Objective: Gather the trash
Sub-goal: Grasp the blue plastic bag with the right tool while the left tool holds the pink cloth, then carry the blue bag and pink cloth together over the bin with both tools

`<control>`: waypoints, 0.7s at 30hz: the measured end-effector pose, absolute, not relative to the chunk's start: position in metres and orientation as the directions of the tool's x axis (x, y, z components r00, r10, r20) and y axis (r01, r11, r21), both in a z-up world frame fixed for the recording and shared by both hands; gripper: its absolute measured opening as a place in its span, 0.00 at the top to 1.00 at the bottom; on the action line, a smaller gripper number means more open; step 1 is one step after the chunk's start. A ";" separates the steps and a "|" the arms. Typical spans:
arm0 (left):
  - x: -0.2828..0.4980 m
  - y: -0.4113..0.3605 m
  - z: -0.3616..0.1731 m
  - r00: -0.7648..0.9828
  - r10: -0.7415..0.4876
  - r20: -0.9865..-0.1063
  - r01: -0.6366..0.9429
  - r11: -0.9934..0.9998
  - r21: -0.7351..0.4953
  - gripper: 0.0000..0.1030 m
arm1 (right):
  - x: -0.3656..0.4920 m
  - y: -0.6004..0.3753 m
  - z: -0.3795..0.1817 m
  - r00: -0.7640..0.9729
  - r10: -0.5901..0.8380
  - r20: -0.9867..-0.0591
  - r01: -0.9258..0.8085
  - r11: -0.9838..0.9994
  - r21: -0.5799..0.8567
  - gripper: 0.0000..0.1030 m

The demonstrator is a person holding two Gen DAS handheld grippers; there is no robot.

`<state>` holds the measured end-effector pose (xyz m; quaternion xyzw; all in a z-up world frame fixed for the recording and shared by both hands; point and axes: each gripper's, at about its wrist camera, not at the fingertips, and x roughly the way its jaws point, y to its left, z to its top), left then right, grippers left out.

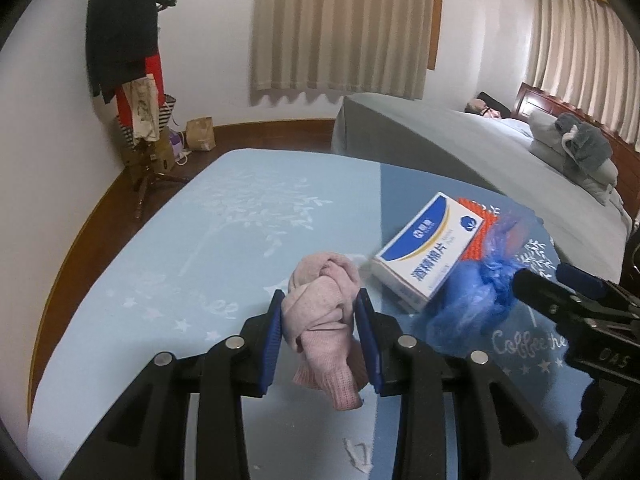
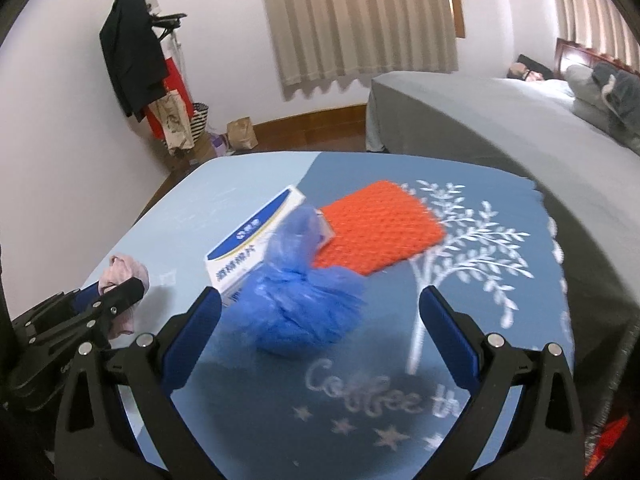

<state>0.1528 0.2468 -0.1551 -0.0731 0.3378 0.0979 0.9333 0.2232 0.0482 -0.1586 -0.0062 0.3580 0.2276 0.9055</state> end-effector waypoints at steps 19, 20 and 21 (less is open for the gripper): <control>0.149 0.256 -0.156 0.749 0.136 -0.648 -0.254 0.963 -0.092 0.66 | 0.238 0.086 -0.183 0.524 0.458 -0.718 -0.483 0.854 0.192 0.55; 0.149 0.255 -0.155 0.750 0.135 -0.648 -0.252 0.963 -0.091 0.66 | 0.239 0.088 -0.183 0.523 0.460 -0.717 -0.485 0.853 0.194 0.58; 0.149 0.256 -0.155 0.751 0.135 -0.647 -0.251 0.964 -0.090 0.66 | 0.238 0.087 -0.182 0.522 0.464 -0.716 -0.486 0.851 0.197 0.59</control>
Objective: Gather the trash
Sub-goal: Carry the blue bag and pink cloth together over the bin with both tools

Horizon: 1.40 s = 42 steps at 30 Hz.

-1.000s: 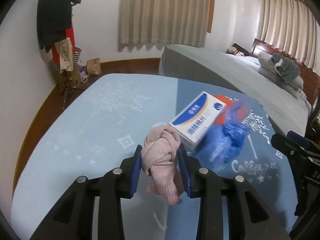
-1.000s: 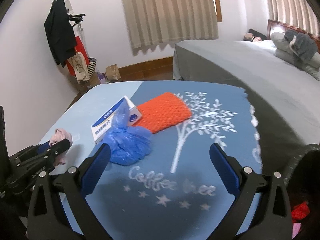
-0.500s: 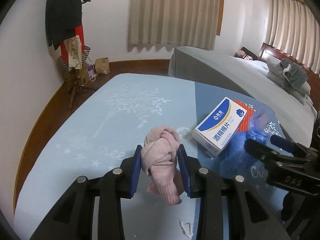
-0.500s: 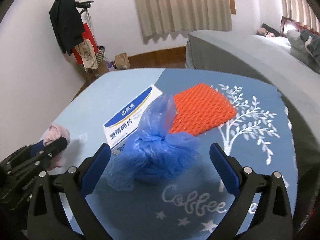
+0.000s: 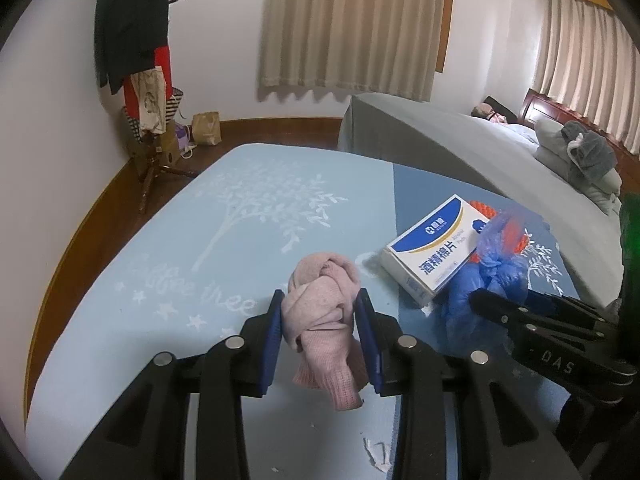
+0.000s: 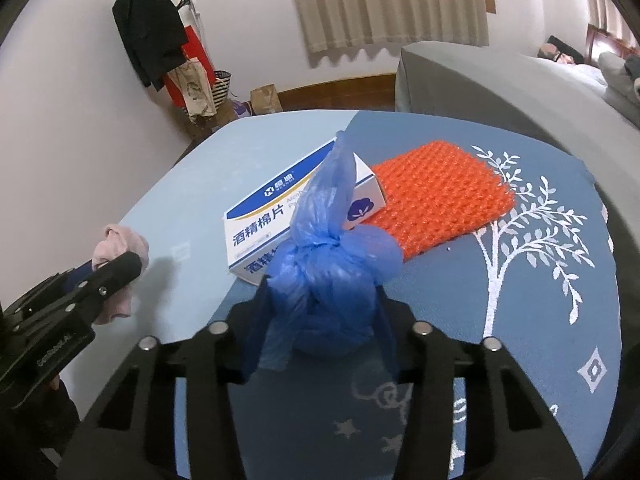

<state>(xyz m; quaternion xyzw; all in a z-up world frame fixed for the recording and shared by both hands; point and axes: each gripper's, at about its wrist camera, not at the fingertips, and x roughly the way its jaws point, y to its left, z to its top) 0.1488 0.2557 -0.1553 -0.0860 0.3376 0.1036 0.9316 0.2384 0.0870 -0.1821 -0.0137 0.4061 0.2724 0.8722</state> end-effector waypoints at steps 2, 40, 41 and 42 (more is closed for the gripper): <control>0.149 0.254 -0.154 0.753 0.133 -0.644 -0.247 0.965 -0.090 0.66 | 0.237 0.084 -0.180 0.519 0.470 -0.714 -0.491 0.848 0.202 0.77; 0.148 0.151 -0.109 0.811 -0.054 -0.583 -0.016 0.993 -0.114 0.66 | 0.171 -0.056 -0.109 0.665 0.439 -0.604 -0.379 0.896 0.233 0.77; 0.148 0.147 -0.108 0.812 -0.060 -0.581 -0.008 0.994 -0.113 0.66 | 0.169 -0.061 -0.108 0.671 0.434 -0.602 -0.373 0.898 0.232 0.77; 0.148 0.143 -0.107 0.813 -0.066 -0.578 0.001 0.994 -0.113 0.66 | 0.167 -0.065 -0.107 0.675 0.430 -0.600 -0.368 0.900 0.232 0.77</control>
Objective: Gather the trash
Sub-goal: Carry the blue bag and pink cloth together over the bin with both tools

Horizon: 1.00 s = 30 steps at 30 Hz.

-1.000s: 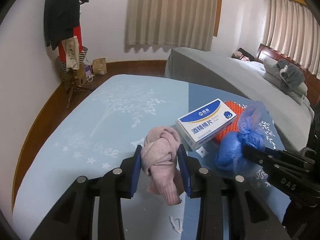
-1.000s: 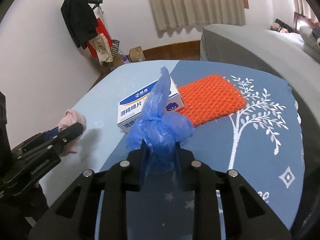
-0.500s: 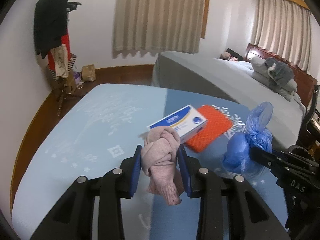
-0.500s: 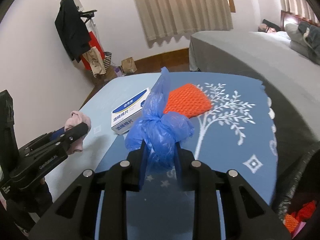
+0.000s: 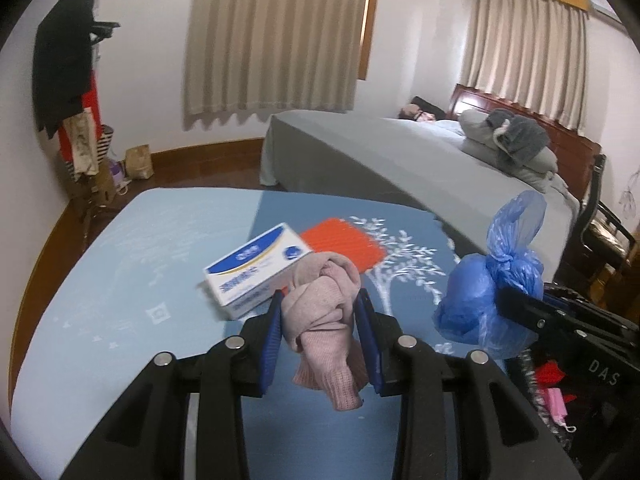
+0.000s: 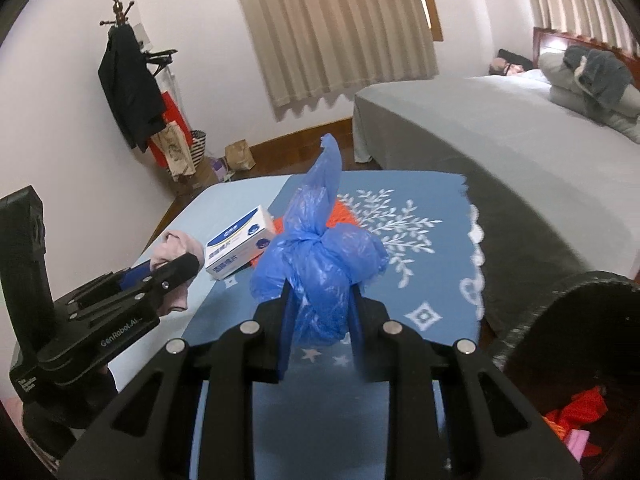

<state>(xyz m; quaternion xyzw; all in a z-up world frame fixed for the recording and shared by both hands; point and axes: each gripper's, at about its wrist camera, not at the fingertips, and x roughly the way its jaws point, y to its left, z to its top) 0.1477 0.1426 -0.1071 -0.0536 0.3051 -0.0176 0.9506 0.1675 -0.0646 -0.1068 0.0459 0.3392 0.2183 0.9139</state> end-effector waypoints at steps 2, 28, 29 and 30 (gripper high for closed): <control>0.147 0.133 -0.104 0.816 -0.082 -0.573 0.021 0.993 -0.113 0.66 | 0.164 -0.075 -0.105 0.684 0.419 -0.597 -0.353 0.907 0.231 0.77; 0.133 0.035 -0.074 0.817 -0.234 -0.527 0.219 0.971 -0.092 0.66 | 0.116 -0.169 -0.074 0.782 0.294 -0.549 -0.217 0.955 0.202 0.77; 0.132 0.032 -0.073 0.817 -0.239 -0.526 0.225 0.970 -0.091 0.66 | 0.113 -0.174 -0.073 0.787 0.287 -0.547 -0.209 0.957 0.202 0.77; 0.131 0.028 -0.072 0.816 -0.245 -0.524 0.234 0.968 -0.089 0.66 | 0.111 -0.176 -0.072 0.789 0.282 -0.545 -0.204 0.958 0.201 0.77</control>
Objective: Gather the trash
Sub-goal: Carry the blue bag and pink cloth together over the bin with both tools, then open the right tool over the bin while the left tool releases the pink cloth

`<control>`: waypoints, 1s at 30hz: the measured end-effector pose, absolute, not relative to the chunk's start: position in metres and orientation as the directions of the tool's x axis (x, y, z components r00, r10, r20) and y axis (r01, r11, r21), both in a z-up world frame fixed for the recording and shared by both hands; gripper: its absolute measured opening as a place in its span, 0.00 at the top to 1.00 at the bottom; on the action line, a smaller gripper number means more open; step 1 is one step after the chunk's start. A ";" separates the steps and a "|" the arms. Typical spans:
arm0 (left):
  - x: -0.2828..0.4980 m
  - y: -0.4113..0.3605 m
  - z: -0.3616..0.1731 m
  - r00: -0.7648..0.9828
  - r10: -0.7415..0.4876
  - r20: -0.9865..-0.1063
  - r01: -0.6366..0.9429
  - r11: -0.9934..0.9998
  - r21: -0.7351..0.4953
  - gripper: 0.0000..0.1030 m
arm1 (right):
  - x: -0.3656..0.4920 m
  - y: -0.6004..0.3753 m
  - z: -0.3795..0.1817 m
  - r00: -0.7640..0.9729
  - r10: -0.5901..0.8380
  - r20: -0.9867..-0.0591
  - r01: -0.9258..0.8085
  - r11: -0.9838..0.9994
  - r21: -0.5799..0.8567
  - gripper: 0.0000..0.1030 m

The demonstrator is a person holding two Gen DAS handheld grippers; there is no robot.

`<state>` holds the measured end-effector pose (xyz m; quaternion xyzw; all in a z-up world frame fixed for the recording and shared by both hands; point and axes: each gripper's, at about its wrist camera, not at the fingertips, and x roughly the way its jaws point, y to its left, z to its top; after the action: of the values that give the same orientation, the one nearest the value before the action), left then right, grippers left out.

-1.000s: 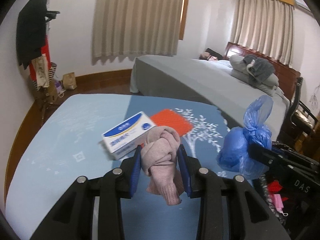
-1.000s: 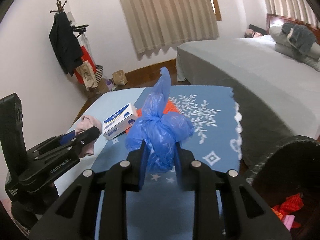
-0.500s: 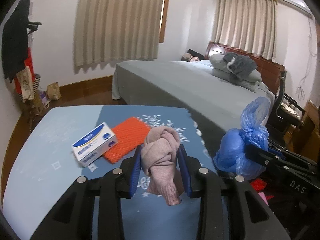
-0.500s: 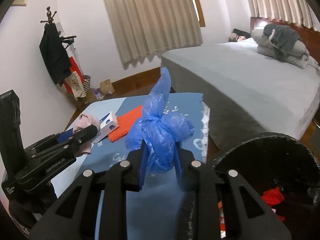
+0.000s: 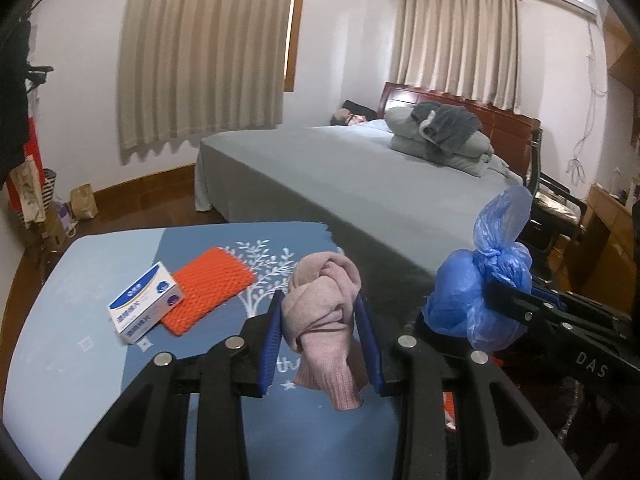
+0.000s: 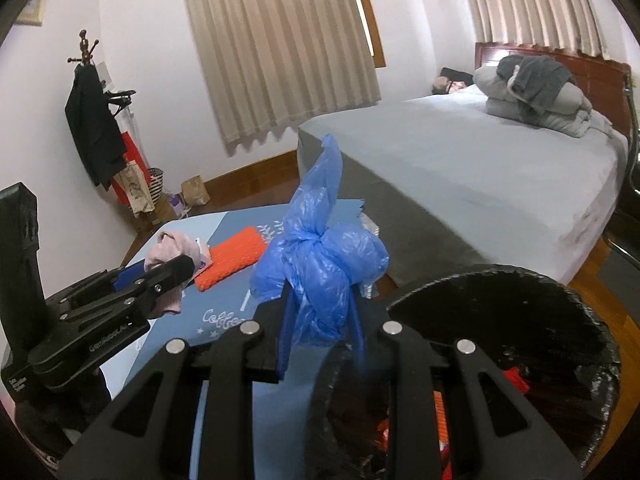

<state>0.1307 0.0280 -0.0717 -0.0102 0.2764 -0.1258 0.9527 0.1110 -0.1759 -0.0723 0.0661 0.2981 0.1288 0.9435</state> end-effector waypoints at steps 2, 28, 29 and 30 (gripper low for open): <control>0.129 0.021 -0.071 0.813 -0.256 -0.522 0.247 0.965 -0.087 0.66 | 0.107 -0.183 -0.071 0.795 0.271 -0.542 -0.191 0.961 0.200 0.77; 0.110 -0.097 -0.064 0.736 -0.444 -0.511 0.473 0.878 -0.081 0.66 | 0.041 -0.295 -0.077 0.831 0.056 -0.553 0.041 0.986 0.162 0.77; 0.109 -0.101 -0.065 0.732 -0.449 -0.512 0.479 0.874 -0.082 0.66 | 0.040 -0.298 -0.078 0.829 0.052 -0.556 0.047 0.986 0.161 0.77; 0.109 -0.104 -0.066 0.729 -0.454 -0.513 0.486 0.871 -0.080 0.66 | 0.039 -0.300 -0.079 0.828 0.048 -0.559 0.051 0.986 0.160 0.77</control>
<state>0.1089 -0.1043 -0.0656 0.0296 0.2678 -0.2527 0.9293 0.0388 -0.3000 -0.0795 0.0843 0.2932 -0.0010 0.9523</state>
